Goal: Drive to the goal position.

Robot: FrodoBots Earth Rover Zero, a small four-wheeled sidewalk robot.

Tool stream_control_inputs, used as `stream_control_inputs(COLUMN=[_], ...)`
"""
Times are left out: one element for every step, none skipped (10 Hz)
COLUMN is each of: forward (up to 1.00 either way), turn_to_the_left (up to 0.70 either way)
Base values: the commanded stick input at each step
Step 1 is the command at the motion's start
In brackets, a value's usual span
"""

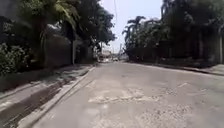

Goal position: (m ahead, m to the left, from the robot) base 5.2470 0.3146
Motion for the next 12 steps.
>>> stream_control_inputs(forward=[1.0, 1.0, 1.0, 1.0, 1.0, 1.0, 1.0, 1.0, 1.0, 1.0, 1.0, 1.0], turn_to_the_left=[-0.15, 0.01, 0.03, 0.03, 0.03, 0.03, 0.03, 0.03, 0.03, 0.03, 0.03, 0.03])
